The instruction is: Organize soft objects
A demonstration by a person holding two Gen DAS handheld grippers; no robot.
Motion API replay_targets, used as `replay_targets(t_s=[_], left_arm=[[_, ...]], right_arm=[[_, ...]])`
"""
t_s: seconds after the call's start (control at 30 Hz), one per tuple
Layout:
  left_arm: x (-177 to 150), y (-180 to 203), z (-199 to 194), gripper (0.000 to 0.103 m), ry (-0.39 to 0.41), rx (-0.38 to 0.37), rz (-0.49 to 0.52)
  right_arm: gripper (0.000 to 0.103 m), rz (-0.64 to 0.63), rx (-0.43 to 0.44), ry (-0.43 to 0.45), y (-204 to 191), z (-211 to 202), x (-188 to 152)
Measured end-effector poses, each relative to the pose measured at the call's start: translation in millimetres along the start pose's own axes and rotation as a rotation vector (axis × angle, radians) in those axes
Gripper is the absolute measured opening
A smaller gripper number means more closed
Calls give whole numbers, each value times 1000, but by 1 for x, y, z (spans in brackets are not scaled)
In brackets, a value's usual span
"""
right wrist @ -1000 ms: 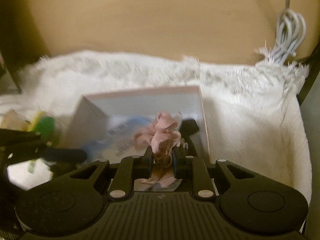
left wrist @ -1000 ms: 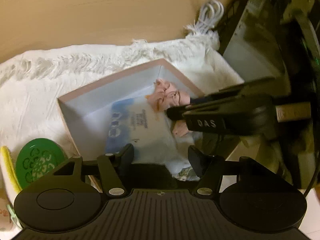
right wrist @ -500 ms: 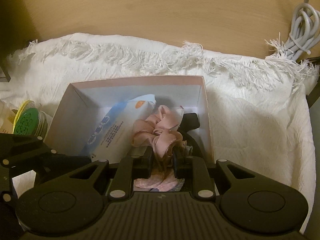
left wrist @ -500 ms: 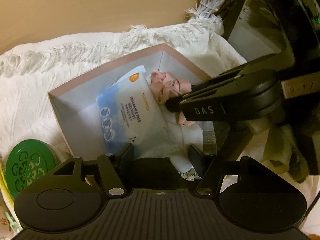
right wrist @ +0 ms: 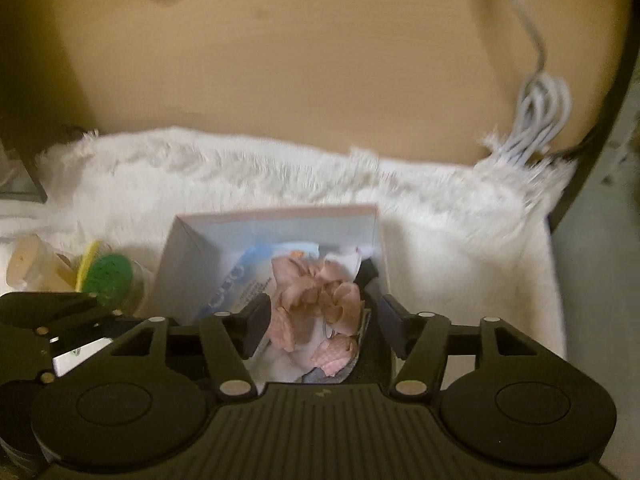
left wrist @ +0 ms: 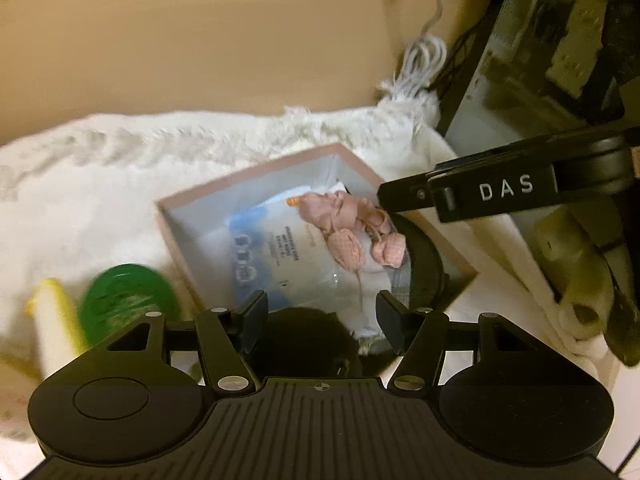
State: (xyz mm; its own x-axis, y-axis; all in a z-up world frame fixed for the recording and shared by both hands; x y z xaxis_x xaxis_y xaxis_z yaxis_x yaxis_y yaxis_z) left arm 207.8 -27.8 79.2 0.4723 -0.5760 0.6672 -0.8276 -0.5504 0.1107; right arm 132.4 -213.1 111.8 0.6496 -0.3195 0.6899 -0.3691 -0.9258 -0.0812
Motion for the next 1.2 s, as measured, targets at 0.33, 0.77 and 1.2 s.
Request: replay_targets(t_s=[0.33, 0.77, 1.2], left_arm=[[-35, -78, -116, 65, 167, 165, -167], [-89, -192, -250, 65, 254, 451, -438], [-92, -230, -204, 65, 96, 300, -588]], right_arm=[[64, -100, 63, 67, -89, -42, 6], [64, -302, 317, 194, -268, -90, 38], [64, -353, 309, 50, -245, -44, 63]])
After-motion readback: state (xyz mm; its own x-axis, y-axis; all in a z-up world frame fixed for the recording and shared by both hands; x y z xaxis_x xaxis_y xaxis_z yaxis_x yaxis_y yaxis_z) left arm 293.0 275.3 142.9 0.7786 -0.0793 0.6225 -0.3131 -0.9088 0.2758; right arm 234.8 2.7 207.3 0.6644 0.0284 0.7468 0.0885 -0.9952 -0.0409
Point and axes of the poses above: each gripper's, at about its wrist camera, not at the fingertips, and z roughly the way its jaws point, y to its right, x to its top, the point moved 2 cm from there along z, roughly the way its jaws point, and after that the axes turned 8 degrees about z, right-handed, at the moved point
